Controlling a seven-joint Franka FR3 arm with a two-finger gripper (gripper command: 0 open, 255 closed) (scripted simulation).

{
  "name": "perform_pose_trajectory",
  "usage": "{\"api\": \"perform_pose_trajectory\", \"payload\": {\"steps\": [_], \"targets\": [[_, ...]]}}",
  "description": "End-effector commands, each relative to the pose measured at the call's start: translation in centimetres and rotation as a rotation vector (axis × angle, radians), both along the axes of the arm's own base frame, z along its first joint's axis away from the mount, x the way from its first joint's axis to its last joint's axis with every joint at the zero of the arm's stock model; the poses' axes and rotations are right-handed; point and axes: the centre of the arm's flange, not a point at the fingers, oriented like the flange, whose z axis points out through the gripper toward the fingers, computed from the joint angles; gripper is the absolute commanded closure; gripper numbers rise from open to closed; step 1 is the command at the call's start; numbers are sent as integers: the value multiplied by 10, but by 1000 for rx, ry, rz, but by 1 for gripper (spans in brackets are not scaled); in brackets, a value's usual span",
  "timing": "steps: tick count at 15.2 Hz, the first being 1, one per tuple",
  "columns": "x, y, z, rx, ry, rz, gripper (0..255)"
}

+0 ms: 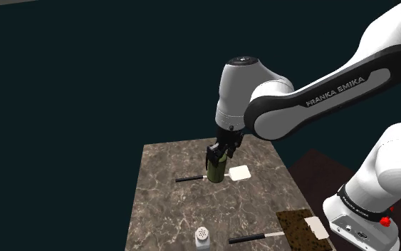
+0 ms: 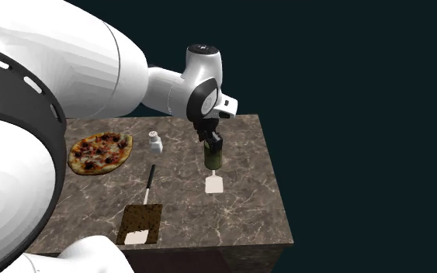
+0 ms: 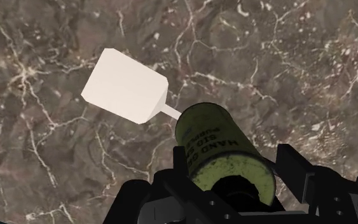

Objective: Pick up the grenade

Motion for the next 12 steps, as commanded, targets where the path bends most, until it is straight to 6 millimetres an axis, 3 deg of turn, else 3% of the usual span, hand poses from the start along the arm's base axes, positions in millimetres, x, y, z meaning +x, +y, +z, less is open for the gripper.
{"api": "perform_pose_trajectory", "payload": {"steps": [1, 8, 12], "targets": [[0, 0, 0, 0, 0, 0, 255], [0, 0, -1, 0, 0, 0, 255], [0, 0, 20, 0, 0, 0, 255]]}}
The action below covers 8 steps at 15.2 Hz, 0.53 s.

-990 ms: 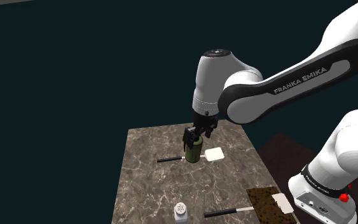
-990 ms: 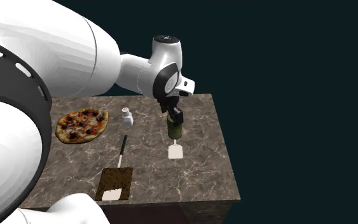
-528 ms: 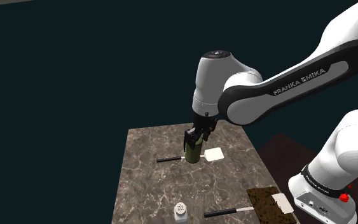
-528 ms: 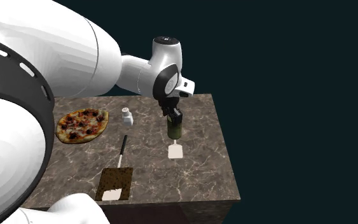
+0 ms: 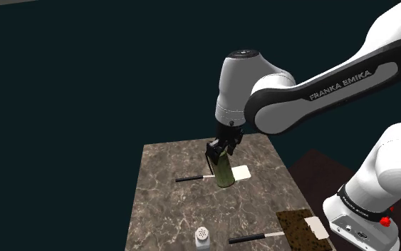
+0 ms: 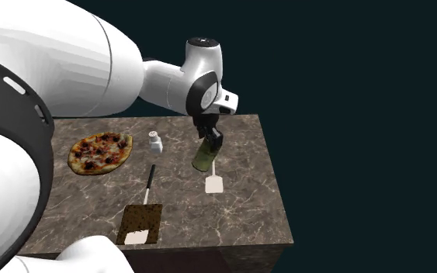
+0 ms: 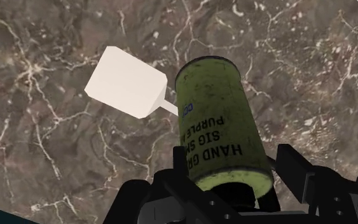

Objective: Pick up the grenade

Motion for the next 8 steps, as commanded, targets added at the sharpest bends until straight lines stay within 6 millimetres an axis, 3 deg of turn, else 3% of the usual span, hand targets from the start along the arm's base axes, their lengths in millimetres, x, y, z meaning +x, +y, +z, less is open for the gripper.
{"api": "perform_pose_trajectory", "payload": {"steps": [1, 8], "targets": [[-1, -1, 10, 0, 0, 0, 255], [-1, -1, 47, 0, 0, 0, 255]]}}
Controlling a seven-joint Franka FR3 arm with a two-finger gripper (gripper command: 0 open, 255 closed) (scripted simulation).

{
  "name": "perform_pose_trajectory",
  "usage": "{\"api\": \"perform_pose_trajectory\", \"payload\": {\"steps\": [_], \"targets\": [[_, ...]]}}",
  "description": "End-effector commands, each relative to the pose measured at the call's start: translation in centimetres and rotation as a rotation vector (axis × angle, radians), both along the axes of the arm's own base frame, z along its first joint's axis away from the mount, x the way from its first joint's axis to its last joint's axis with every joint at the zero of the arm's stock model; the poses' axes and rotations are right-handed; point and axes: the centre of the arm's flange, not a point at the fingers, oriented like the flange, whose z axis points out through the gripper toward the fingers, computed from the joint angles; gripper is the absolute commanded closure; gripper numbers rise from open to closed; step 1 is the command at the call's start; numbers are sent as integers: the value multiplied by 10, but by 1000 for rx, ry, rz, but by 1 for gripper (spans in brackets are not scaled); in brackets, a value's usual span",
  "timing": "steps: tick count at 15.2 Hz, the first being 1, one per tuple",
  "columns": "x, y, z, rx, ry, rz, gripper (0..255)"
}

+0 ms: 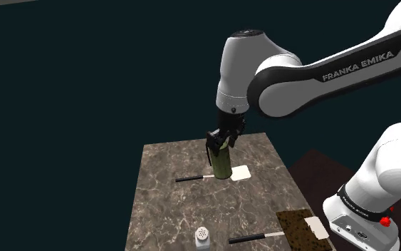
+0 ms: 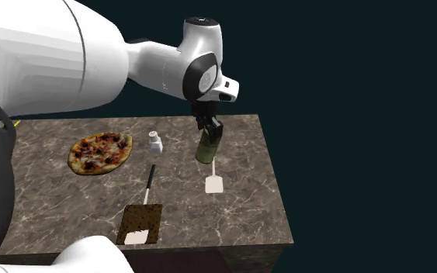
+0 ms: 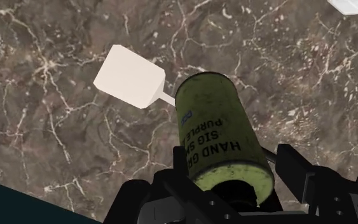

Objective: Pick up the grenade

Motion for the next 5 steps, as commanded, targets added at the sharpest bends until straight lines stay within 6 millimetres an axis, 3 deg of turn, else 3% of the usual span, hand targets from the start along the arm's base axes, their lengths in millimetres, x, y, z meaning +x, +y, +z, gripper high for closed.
{"api": "perform_pose_trajectory", "payload": {"steps": [1, 5], "targets": [[0, 0, 12, 0, 0, 0, 255], [0, 0, 23, 0, 0, 0, 255]]}}
